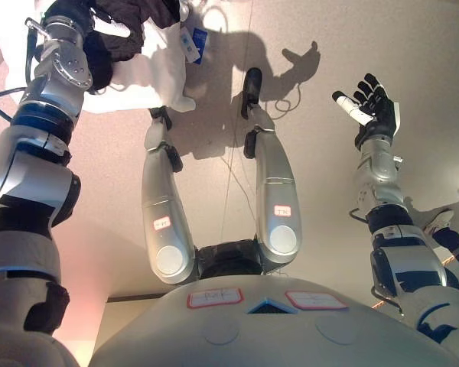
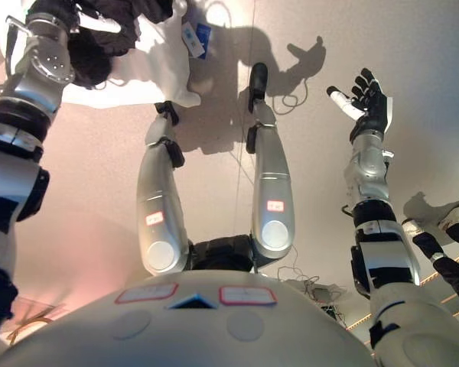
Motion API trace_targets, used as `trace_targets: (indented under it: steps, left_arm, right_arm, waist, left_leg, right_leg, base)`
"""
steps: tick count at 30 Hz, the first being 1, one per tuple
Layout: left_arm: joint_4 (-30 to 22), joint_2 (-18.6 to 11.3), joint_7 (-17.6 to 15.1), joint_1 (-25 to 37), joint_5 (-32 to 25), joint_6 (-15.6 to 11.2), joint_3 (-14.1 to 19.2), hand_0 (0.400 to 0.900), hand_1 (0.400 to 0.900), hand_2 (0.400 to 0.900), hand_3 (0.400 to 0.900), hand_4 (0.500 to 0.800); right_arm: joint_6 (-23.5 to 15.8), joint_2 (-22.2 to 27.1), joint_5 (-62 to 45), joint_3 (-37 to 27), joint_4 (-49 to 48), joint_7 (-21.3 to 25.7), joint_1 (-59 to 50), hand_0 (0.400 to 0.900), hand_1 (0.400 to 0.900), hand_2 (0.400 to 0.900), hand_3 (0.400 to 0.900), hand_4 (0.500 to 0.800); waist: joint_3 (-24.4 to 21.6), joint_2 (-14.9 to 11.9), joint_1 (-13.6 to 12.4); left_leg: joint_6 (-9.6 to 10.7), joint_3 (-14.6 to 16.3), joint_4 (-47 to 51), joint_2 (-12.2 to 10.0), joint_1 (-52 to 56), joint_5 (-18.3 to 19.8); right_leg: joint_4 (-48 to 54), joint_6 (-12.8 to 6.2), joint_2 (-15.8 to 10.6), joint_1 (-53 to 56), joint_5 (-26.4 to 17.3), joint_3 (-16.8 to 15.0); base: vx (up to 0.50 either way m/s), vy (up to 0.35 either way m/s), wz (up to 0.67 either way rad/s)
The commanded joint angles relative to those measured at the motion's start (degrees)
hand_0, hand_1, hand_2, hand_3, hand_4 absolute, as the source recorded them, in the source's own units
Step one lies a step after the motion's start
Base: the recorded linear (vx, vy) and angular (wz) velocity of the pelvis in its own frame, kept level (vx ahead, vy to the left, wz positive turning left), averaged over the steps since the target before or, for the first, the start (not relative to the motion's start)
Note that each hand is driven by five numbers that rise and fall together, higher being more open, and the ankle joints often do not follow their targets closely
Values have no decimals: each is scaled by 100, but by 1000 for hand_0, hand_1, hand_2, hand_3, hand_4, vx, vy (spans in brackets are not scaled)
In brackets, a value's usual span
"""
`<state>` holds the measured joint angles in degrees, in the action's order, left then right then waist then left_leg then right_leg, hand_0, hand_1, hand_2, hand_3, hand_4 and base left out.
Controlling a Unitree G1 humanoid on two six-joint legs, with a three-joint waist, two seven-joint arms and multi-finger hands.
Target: Put the clothes in the basket into the washing machine.
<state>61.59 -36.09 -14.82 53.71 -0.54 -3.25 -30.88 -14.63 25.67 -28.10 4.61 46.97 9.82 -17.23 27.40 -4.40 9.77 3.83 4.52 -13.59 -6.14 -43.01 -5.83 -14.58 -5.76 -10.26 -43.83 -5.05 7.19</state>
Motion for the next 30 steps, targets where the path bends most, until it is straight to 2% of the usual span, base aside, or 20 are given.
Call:
trace_targets:
  steps: [1,5,7,10,13,19,25,27,30]
  left_arm:
    - [8,278,-131,-365,-1178,-573,743,400,400,400,400,500]
    - [-104,557,-31,-720,-2194,-784,1188,400,400,400,400,500]
    - [-317,722,-11,-951,-2858,-914,1465,400,400,400,400,500]
    - [-272,940,110,-1110,-3456,-959,1701,400,400,400,400,500]
    - [-349,1103,95,-1245,-4109,-1054,2028,400,400,400,400,500]
    - [-376,1540,166,-1582,-5055,-1183,2568,400,400,400,400,500]
    - [-808,1986,166,-2007,-5706,-1412,2983,400,400,400,400,500]
    - [-1022,2096,104,-2080,-5823,-1548,3028,400,400,400,400,500]
    - [-1131,2232,121,-2195,-5896,-1576,3060,400,400,400,400,500]
  right_arm:
    - [-132,278,-113,-348,67,136,718,900,900,900,900,800]
    - [-73,206,-119,-413,201,114,749,900,900,900,900,800]
    - [-61,177,-166,-461,220,103,782,900,900,900,900,800]
    - [-23,152,-162,-468,304,93,785,900,900,900,900,800]
    - [18,145,-164,-485,320,81,771,900,900,900,900,800]
    - [52,110,-169,-559,348,87,838,900,900,900,900,800]
    - [51,8,-128,-659,330,153,1033,900,900,900,900,800]
    - [48,-26,-121,-656,317,173,1084,900,900,900,900,800]
    - [60,-55,-98,-676,337,173,1187,900,900,900,900,800]
  waist:
    - [-772,141,-9]
    - [-821,143,-41]
    - [-820,142,-65]
    - [-818,126,-86]
    - [-810,98,-97]
    - [-903,74,-123]
    - [-1095,89,-184]
    - [-1131,76,-191]
    - [-1187,65,-196]
  left_leg:
    - [180,-248,523,63,43,-166]
    - [235,-220,752,39,329,-271]
    - [234,-223,786,34,440,-282]
    - [231,-224,761,13,563,-267]
    - [225,-230,794,-18,690,-264]
    - [265,-212,957,-90,976,-309]
    - [316,-191,1222,-157,1283,-367]
    - [319,-181,1226,-176,1356,-358]
    - [317,-184,1199,-200,1458,-331]
  right_leg:
    - [475,-290,67,320,-70,115]
    - [691,-297,77,608,-145,137]
    - [719,-293,78,713,-150,150]
    - [715,-270,88,830,-126,145]
    - [726,-266,100,936,-123,151]
    - [867,-252,171,1203,-134,159]
    - [1071,-261,221,1474,-165,180]
    - [1098,-256,236,1541,-169,170]
    - [1074,-239,246,1635,-132,172]
  base:
    - [15,11,-7]
    - [13,0,-3]
    - [7,-2,-2]
    - [1,-1,-2]
    - [2,-7,-3]
    - [29,-16,-2]
    - [51,-19,-1]
    - [41,-23,-6]
    - [39,-19,-2]
